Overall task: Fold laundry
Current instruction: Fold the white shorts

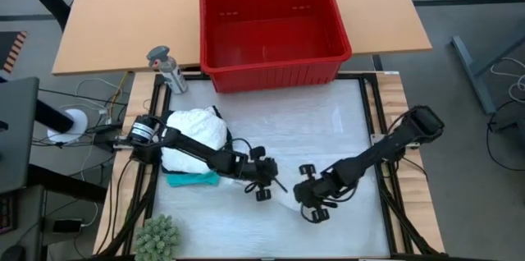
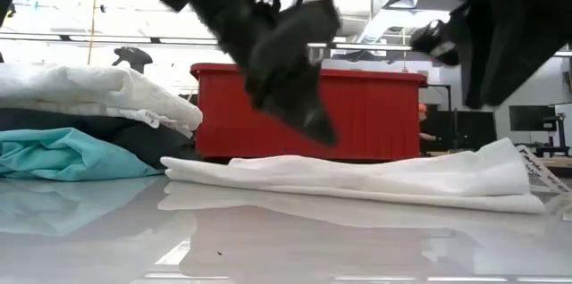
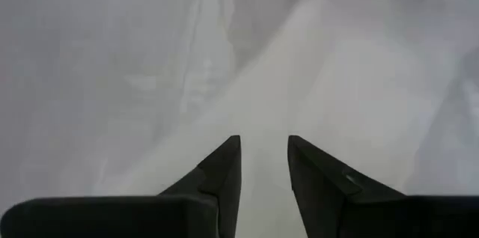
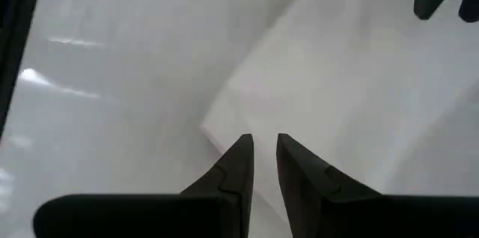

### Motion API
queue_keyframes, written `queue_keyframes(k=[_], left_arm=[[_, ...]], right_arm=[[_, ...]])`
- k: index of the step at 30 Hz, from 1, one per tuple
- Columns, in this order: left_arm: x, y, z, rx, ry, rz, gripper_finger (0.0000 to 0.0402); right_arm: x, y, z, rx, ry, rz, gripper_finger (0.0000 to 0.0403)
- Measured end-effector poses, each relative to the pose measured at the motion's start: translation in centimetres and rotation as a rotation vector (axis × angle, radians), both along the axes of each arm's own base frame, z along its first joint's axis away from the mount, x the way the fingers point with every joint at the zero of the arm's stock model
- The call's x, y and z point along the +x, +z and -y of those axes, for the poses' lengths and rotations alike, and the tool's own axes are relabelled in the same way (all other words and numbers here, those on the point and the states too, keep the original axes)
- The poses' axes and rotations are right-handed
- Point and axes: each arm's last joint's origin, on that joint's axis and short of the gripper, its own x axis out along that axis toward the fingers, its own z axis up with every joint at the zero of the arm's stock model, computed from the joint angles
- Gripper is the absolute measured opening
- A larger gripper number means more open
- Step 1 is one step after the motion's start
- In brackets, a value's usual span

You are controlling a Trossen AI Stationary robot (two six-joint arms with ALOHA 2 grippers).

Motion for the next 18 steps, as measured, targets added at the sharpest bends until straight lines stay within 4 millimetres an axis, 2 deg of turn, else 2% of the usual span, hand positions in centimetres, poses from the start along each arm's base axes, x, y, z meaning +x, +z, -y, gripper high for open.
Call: queue_keyframes(k=[3, 6, 9, 11, 15, 18], left_arm=[[0.0, 3.0, -0.9, -0.037, 0.003, 0.049, 0.0100], [-1.0, 5.8, -2.0, -0.072, 0.013, 0.067, 0.0100], [-2.9, 9.6, -3.4, -0.089, 0.033, 0.134, 0.0100], [-4.2, 11.1, -4.4, -0.123, 0.040, 0.185, 0.0100], [-5.9, 11.2, -5.7, -0.242, 0.046, 0.228, 0.0100], [-6.7, 9.5, -5.7, -0.265, 0.049, 0.176, 0.0103]], right_arm=[[-1.3, 1.2, 0.1, -0.055, -0.063, 0.023, 0.0087], [-2.8, 1.9, 0.4, -0.031, -0.148, 0.108, 0.0087], [-4.7, 1.5, 1.5, 0.060, -0.282, 0.173, 0.0087], [-5.7, 0.9, 2.9, 0.128, -0.413, 0.174, 0.0088], [-6.5, 0.2, 5.0, 0.267, -0.520, 0.107, 0.0105], [-6.1, 0.2, 5.7, 0.323, -0.520, 0.075, 0.0141]])
